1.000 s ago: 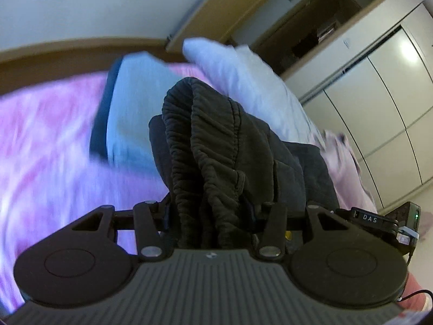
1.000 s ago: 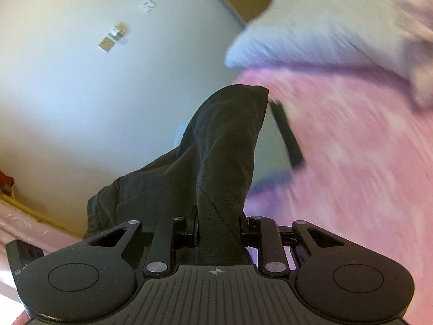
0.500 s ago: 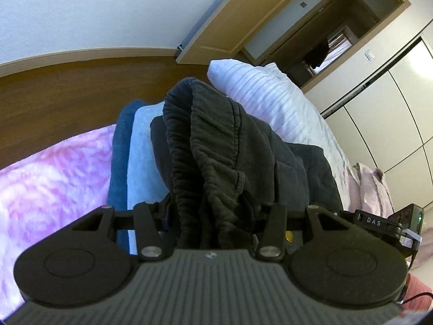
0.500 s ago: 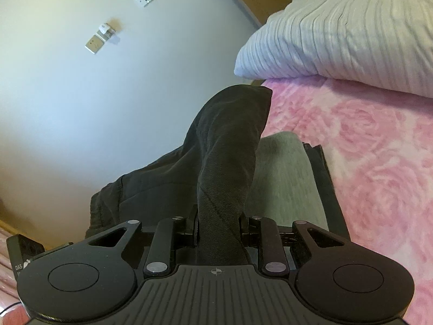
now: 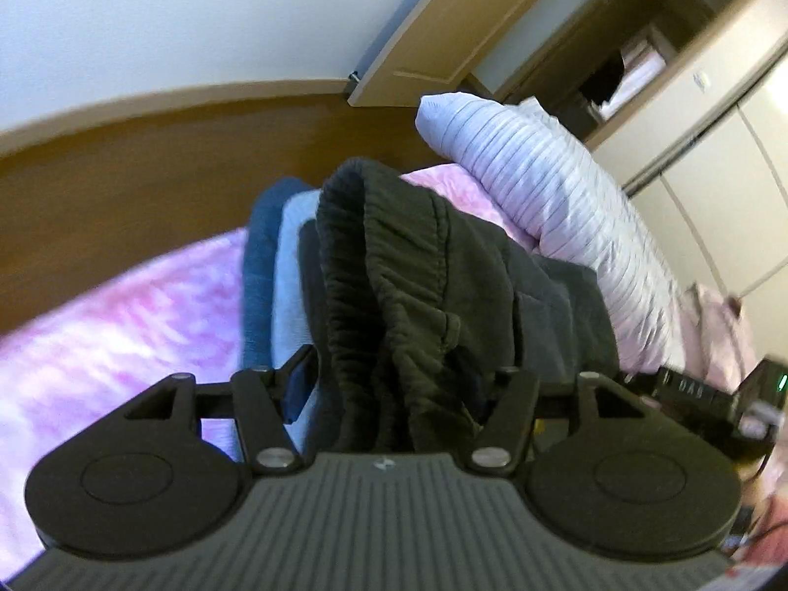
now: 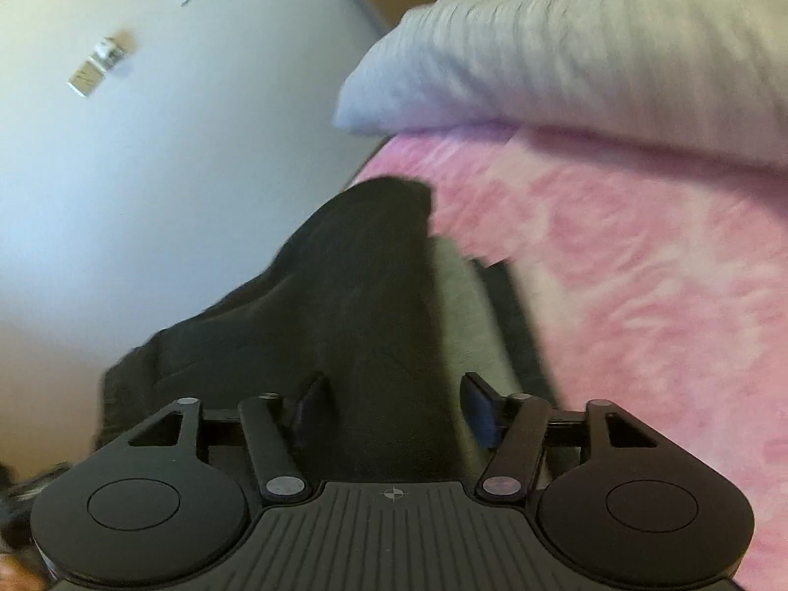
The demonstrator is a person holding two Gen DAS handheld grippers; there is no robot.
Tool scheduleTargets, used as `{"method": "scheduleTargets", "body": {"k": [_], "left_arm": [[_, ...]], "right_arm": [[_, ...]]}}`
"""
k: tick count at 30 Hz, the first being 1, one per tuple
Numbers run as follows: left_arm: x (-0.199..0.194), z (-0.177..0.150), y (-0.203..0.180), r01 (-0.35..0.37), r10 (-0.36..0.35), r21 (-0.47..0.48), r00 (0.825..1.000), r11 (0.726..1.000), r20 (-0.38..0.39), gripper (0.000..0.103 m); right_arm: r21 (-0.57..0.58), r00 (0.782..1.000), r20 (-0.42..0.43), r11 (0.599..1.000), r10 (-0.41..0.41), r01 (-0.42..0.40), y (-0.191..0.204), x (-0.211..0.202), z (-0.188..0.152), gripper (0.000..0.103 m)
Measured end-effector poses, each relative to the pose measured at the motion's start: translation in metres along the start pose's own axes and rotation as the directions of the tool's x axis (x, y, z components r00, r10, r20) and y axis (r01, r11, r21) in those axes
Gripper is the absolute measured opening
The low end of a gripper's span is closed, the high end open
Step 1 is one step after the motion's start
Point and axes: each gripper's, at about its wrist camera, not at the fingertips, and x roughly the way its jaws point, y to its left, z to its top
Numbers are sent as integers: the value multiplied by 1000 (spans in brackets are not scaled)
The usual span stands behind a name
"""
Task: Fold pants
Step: 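Carry the bundle with both grippers toward the light blue clothes stack, then lower the bundle onto the light blue clothes and open both grippers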
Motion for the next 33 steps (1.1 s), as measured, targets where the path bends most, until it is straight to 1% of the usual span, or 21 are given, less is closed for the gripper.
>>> {"method": "scheduleTargets", "body": {"k": [1, 2, 3, 4, 5, 7, 8, 9, 10, 11, 13, 15, 16, 18, 21, 23, 25, 27, 29, 30, 33], "left_arm": [[-10, 1, -2, -17, 17, 20, 1000, 1000, 11, 56], [-21, 3, -8, -53, 51, 36, 998, 998, 40, 51], [-30, 7, -13, -92, 88, 53, 993, 994, 80, 46], [-38, 12, -21, -107, 98, 76, 989, 991, 110, 40], [-42, 18, -30, -116, 102, 105, 986, 988, 135, 36], [-40, 28, -52, -147, 115, 184, 978, 972, 174, 27], [-35, 30, -63, -156, 112, 240, 976, 958, 187, 26], [-27, 30, -74, -181, 125, 293, 972, 939, 198, 22], [-16, 30, -81, -214, 152, 330, 967, 919, 204, 20], [-4, 30, -83, -234, 174, 335, 964, 913, 199, 18], [20, 28, -73, -264, 220, 288, 959, 921, 177, 18], [34, 21, -64, -287, 236, 270, 949, 919, 209, 19], [39, 16, -58, -288, 230, 268, 946, 919, 227, 21], [48, 10, -48, -290, 225, 285, 944, 913, 240, 21], [55, 10, -38, -266, 198, 283, 949, 921, 247, 22], [55, 8, -34, -259, 187, 295, 950, 920, 251, 22], [52, 11, -33, -252, 181, 299, 953, 920, 244, 22], [42, 15, -36, -239, 172, 289, 956, 927, 238, 23], [22, 15, -42, -233, 166, 273, 955, 933, 247, 24], [10, 11, -45, -237, 170, 267, 953, 934, 251, 20], [-26, -6, -57, -244, 184, 273, 956, 931, 229, 19]], "right_arm": [[-28, 999, 26, 999, -29, 30, 3, -10, 0, 59], [-60, 996, 59, 996, -69, 73, 8, -19, 0, 59], [-92, 992, 94, 991, -85, 94, 13, -25, 1, 59], [-133, 988, 124, 985, -93, 110, 22, -29, 2, 59], [-182, 985, 144, 976, -93, 118, 34, -29, 5, 59], [-271, 986, 161, 958, -54, 96, 56, -23, 7, 58], [-323, 986, 164, 942, -41, 93, 70, -16, 7, 53], [-366, 986, 164, 926, -37, 96, 82, -8, 6, 49], [-396, 986, 163, 913, -34, 97, 91, 1, 5, 40], [-418, 987, 158, 903, -31, 95, 99, 14, 3, 37], [-437, 988, 153, 894, -34, 99, 109, 36, -1, 36], [-453, 988, 144, 884, -55, 115, 112, 61, -6, 36], [-457, 986, 147, 879, -75, 135, 111, 73, -8, 36], [-474, 983, 162, 867, -87, 155, 110, 86, -13, 36], [-493, 982, 148, 852, -120, 178, 116, 101, -11, 37], [-508, 983, 133, 842, -130, 180, 119, 105, -12, 38], [-510, 985, 116, 844, -125, 167, 121, 99, -10, 38], [-482, 991, 96, 866, -98, 133, 120, 84, -8, 38], [-460, 994, 96, 883, -59, 97, 126, 57, -20, 38], [-457, 994, 101, 885, -41, 83, 126, 44, -26, 38], [-472, 997, 77, 880, -17, 51, 128, 10, -50, 38]]}}
